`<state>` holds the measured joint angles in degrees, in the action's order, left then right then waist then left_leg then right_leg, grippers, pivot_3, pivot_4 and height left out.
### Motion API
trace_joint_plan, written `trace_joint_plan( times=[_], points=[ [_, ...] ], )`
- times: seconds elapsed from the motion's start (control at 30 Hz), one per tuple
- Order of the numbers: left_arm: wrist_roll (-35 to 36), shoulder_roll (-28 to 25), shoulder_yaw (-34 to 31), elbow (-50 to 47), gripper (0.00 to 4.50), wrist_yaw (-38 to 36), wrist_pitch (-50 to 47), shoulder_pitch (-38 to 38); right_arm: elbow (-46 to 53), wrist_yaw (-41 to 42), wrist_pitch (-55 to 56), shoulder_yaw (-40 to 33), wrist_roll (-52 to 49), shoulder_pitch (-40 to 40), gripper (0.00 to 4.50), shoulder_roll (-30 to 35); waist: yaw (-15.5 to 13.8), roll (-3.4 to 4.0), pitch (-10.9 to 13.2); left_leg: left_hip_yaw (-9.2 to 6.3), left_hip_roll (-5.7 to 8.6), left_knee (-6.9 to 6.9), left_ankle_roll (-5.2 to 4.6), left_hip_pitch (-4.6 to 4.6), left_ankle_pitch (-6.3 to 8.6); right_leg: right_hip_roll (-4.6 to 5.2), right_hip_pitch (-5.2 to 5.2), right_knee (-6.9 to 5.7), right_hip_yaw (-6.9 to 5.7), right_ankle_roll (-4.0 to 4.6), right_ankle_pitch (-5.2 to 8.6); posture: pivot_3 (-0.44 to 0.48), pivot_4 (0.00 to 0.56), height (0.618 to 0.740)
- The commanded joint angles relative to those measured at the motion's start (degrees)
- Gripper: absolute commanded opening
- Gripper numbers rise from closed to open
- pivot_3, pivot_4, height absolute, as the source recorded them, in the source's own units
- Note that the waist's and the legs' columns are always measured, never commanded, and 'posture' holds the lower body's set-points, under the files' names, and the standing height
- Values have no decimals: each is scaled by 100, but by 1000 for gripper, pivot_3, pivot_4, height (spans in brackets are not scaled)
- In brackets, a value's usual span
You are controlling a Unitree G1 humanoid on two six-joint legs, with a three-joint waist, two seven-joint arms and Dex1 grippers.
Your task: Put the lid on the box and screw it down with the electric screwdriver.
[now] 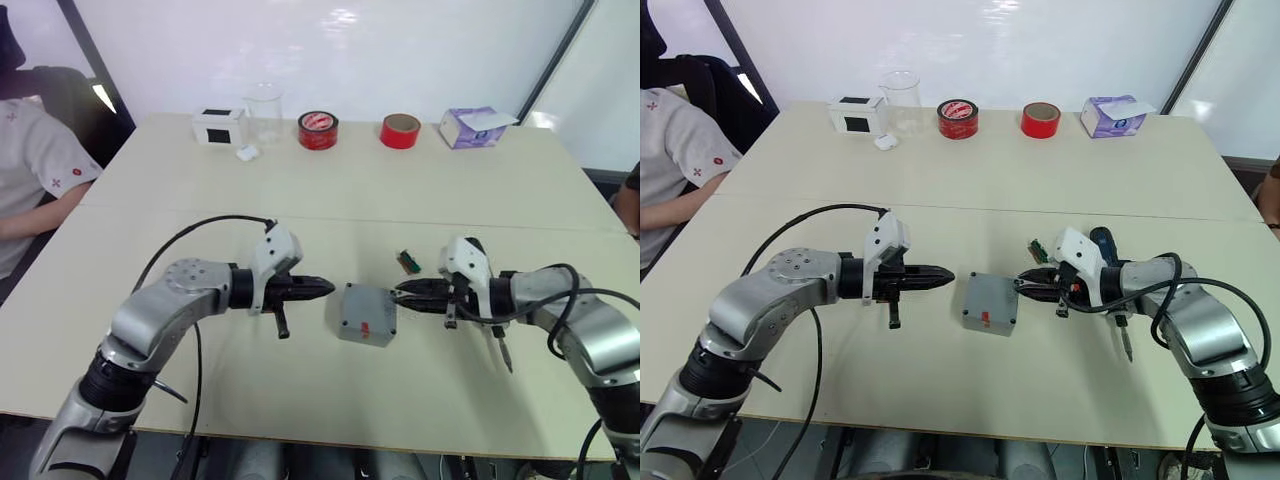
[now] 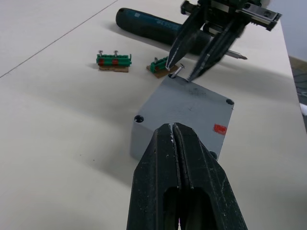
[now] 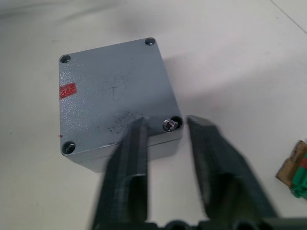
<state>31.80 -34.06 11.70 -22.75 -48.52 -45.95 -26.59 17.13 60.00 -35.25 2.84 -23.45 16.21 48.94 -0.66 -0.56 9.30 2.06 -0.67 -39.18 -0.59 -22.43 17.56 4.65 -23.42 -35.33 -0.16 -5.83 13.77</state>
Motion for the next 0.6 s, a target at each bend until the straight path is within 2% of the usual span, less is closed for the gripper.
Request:
trace_joint_plan(
  times=[0.03,0.6],
  points=[
    [55,25,-110,-197,0,21,39,17,57,11,-15,-89,-46,116,2414,40,-1,0,0,0,0,0,0,0,0,0,0,0,0,0,0,0,150,740],
    [44,54,-112,-161,0,35,52,30,-158,148,275,-356,-129,10,2414,98,-1,0,0,0,1,0,0,0,0,0,0,0,0,-3,-2,0,150,740]
  ],
)
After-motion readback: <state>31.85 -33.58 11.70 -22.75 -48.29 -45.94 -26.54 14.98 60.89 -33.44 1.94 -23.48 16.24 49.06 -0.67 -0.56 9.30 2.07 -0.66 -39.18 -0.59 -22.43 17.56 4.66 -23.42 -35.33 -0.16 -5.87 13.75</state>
